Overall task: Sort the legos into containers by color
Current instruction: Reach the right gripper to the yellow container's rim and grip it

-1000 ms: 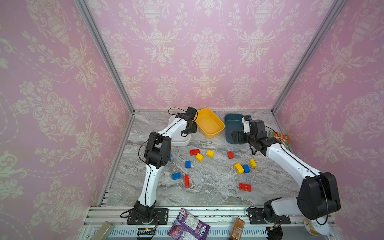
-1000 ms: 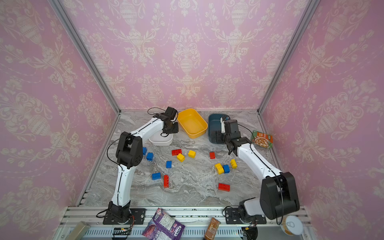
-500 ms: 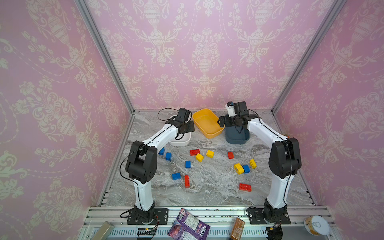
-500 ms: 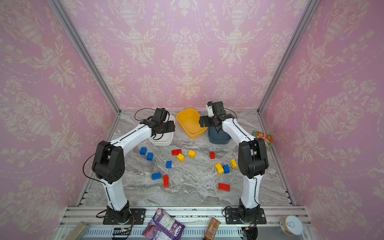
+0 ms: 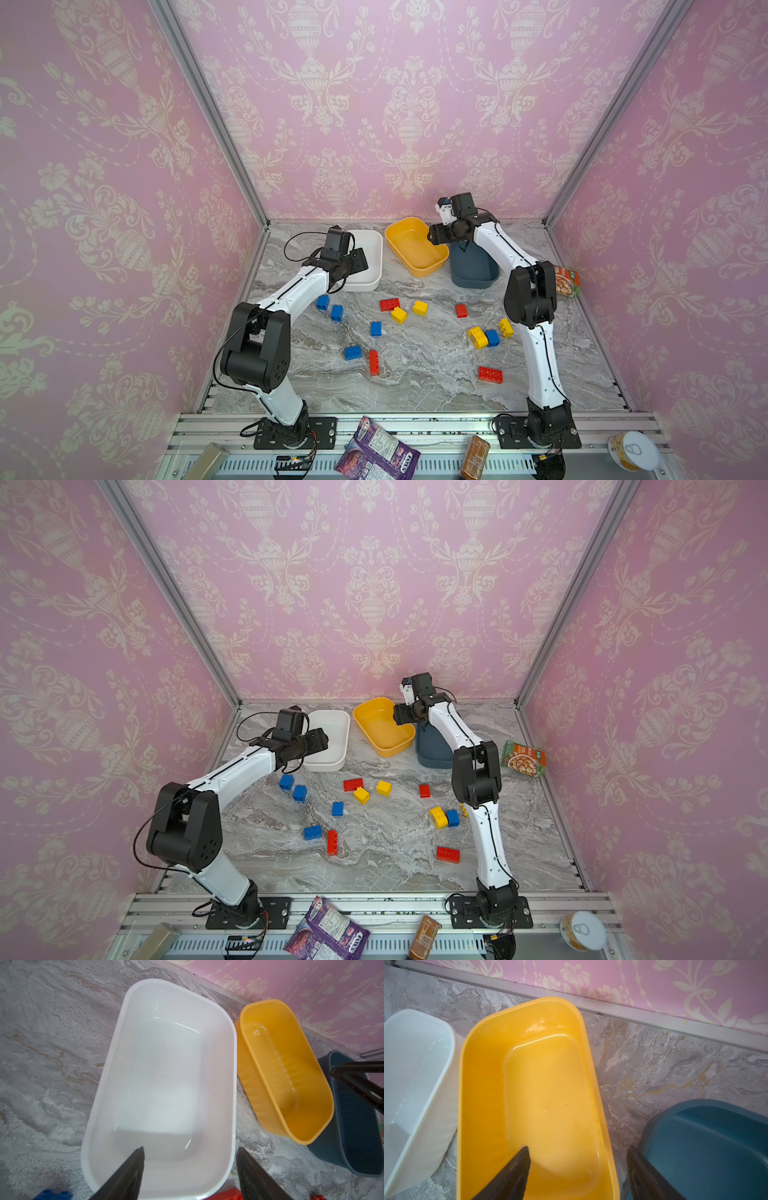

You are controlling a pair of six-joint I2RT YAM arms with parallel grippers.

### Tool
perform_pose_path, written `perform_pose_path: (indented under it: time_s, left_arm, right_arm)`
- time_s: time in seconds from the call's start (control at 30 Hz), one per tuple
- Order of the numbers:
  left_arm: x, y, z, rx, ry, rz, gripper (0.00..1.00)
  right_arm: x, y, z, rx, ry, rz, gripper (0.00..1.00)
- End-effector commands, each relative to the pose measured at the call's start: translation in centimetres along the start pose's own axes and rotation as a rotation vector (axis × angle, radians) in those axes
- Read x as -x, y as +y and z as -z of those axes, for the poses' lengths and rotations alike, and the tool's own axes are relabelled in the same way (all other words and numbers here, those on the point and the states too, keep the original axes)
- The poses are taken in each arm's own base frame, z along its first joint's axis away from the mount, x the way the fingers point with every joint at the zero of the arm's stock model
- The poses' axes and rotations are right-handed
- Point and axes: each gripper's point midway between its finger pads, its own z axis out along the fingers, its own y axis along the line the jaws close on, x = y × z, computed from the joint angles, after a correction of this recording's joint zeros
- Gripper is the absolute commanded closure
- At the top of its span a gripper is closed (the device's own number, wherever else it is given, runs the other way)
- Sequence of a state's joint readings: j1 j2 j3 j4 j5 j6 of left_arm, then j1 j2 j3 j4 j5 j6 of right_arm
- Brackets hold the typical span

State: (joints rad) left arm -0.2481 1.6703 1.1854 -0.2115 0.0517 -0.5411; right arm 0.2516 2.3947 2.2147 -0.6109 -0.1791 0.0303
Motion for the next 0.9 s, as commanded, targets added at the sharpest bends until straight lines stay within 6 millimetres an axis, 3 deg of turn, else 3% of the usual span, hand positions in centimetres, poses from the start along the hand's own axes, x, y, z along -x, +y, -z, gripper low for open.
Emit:
perform_pose_path:
  time_s: [0.0,0.4,0.67,0.87]
  left_arm:
    - [0.7,-0.2,1.2,-0.040,-0.030,0.027,0.27]
    - [1.2,0.6,1.6,-0.034,-0.046,0.043,0.27]
    - [1.3,0.6,1.4,-0.036,-0.048,0.045,0.27]
    - [1.2,0.6,1.2,-0.038,-0.044,0.044,0.27]
  right_arm:
    - [-1.0,0.0,-1.1,-0.016,0.054,0.029,0.28]
    - [-1.9,0.3,-2.9,0.004,0.083,0.025,0.29]
    - [-2.8,2.1,-1.9,0.025,0.099,0.035,0.38]
    - [-3.7,2.4,-1.0,-0.008,0.106,0.034,0.52]
